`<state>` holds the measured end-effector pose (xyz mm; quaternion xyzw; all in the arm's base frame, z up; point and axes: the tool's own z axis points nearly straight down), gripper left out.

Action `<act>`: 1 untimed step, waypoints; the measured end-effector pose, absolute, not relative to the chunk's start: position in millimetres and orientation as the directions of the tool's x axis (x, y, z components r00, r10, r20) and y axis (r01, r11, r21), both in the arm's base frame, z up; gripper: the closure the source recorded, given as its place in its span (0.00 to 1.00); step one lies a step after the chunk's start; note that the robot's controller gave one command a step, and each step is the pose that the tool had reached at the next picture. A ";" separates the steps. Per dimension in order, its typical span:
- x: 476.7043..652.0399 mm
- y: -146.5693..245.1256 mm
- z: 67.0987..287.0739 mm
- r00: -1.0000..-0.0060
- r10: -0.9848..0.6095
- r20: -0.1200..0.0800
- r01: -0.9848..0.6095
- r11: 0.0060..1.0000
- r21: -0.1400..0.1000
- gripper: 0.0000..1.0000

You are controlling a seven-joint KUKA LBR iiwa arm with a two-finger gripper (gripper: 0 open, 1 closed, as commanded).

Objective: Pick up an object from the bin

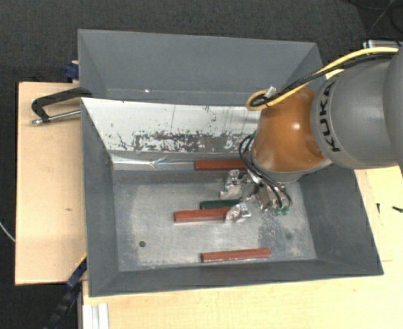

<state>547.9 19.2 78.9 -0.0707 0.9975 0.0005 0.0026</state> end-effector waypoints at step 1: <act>538.7 15.9 99.6 -0.974 -0.229 0.000 -0.229 0.974 0.001 1.00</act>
Offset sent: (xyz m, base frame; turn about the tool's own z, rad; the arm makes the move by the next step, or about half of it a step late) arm -0.0333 0.0078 0.0975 -0.2361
